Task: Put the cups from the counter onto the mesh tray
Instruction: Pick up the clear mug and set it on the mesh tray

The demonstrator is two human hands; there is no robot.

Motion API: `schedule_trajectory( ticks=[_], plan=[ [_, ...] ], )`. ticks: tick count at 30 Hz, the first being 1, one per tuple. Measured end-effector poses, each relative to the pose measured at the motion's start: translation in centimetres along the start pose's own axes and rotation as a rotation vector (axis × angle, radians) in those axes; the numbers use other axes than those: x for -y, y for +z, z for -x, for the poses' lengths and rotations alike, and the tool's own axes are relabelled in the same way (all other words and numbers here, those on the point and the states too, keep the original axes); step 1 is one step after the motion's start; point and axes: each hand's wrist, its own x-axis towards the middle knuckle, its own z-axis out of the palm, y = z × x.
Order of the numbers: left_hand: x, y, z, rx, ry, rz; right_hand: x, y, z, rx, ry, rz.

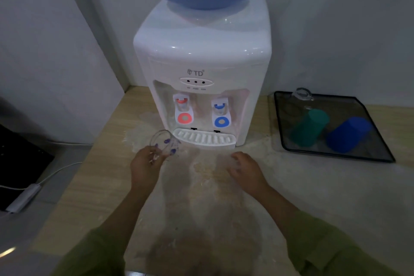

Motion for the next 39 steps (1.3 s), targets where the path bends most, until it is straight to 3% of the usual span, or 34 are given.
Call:
schedule_trajectory(
  ticks=[3, 7, 13, 19, 26, 32, 39],
  plan=[
    [-1.6, 1.8, 2.6, 0.096, 0.015, 0.080, 2.1, -0.1, 0.2, 0.136, 0.086, -0.350],
    [-3.6, 4.3, 4.6, 0.234, 0.003, 0.182, 2.2, -0.9, 0.1, 0.248, 0.146, -0.546],
    [-7.6, 7.2, 6.4, 0.354, -0.001, 0.328, 0.1, -4.3, 0.5, 0.273, 0.161, -0.877],
    [-11.0, 9.8, 7.0, 0.532, -0.042, 0.356, -2.2, -8.3, 1.4, 0.182, 0.142, -1.013],
    [-15.6, 14.1, 7.4, 0.694, -0.002, 0.223, -3.7, -15.8, 2.0, 0.040, 0.054, -0.945],
    [-18.1, 19.9, 7.2, 0.728, 0.044, -0.004, -5.7, -23.0, -0.3, -0.216, -0.012, -0.762],
    [-19.7, 26.2, 7.0, 0.593, 0.100, -0.235, -8.9, -30.1, -4.5, -0.434, 0.016, -0.648]
  ],
)
